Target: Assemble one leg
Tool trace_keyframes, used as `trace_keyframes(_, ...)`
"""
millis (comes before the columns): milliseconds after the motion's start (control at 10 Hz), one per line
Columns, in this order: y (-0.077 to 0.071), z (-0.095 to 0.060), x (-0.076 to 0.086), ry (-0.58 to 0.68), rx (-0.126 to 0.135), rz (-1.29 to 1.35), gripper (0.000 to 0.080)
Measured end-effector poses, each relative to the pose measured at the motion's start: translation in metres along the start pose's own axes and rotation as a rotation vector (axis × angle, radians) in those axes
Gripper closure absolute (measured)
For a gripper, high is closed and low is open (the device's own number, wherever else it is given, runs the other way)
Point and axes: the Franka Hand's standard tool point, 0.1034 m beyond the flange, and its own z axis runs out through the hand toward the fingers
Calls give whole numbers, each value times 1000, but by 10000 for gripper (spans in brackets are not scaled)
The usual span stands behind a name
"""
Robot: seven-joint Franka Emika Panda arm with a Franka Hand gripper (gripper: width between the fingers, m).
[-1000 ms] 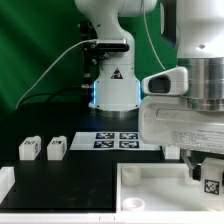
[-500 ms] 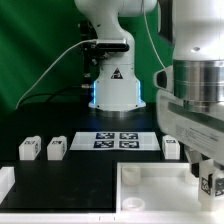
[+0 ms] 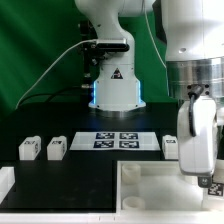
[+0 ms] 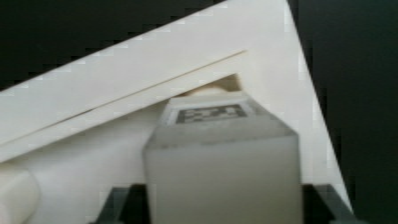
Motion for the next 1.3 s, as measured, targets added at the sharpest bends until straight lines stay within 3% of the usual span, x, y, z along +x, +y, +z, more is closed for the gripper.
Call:
trace_keyframes(200, 1, 1, 0, 5, 2, -21, 504)
trace_keyframes(300, 1, 1, 0, 6, 2, -21, 324)
trace_keyframes(400, 1, 2, 0, 6, 1, -21, 210)
trace_keyframes(500, 1, 0, -1, 4, 5, -25, 210)
trace_keyframes(600, 3, -8, -3, -9, 14, -41, 162)
trace_keyframes(900, 13, -32, -11, -42, 18, -48, 151)
trace_keyframes(1300, 14, -27, -9, -36, 13, -49, 151)
